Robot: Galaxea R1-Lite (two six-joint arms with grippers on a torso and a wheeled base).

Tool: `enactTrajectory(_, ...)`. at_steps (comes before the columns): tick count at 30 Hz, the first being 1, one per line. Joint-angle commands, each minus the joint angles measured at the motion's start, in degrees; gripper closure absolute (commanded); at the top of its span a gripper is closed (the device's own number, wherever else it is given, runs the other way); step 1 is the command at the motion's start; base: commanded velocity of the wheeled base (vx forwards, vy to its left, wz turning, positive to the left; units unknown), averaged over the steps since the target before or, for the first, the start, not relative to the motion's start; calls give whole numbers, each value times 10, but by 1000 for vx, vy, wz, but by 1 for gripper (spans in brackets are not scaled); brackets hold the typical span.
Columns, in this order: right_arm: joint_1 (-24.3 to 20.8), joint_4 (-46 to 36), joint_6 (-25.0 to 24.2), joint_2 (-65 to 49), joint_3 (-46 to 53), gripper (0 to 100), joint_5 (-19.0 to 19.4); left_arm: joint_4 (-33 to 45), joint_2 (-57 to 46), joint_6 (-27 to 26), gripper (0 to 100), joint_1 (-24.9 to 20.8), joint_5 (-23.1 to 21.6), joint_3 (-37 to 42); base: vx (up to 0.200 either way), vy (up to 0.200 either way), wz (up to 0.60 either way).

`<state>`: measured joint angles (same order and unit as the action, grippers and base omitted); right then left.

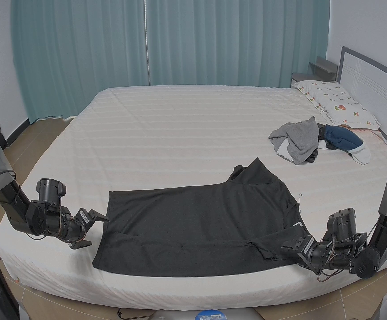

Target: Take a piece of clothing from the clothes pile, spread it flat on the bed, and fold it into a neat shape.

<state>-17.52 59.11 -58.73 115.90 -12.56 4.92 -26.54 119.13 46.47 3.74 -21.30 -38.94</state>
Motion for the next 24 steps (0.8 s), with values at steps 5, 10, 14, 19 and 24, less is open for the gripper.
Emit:
enactTrajectory(5, 15, -8, 12, -54, -26, 0, 4, 0, 0, 0, 0, 0, 0, 0, 0, 0, 0)
enactTrajectory(10, 31, -7, 33, 1, -63, 0, 8, 0, 0, 3, 0, 0, -1, -3, 0, 0, 0)
enactTrajectory(14, 52, -7, 56, 15, -85, 0, 32, -1, 0, 4, 0, 0, 0, -5, 0, 0, 0)
enactTrajectory(19, 64, -2, 56, 15, -100, 0, 85, 0, -4, 7, 0, 1, 0, -9, 0, 0, 0)
enactTrajectory(24, 69, -1, 54, 14, -102, 0, 105, -1, -6, 22, 0, 1, 3, -11, 0, 0, 0)
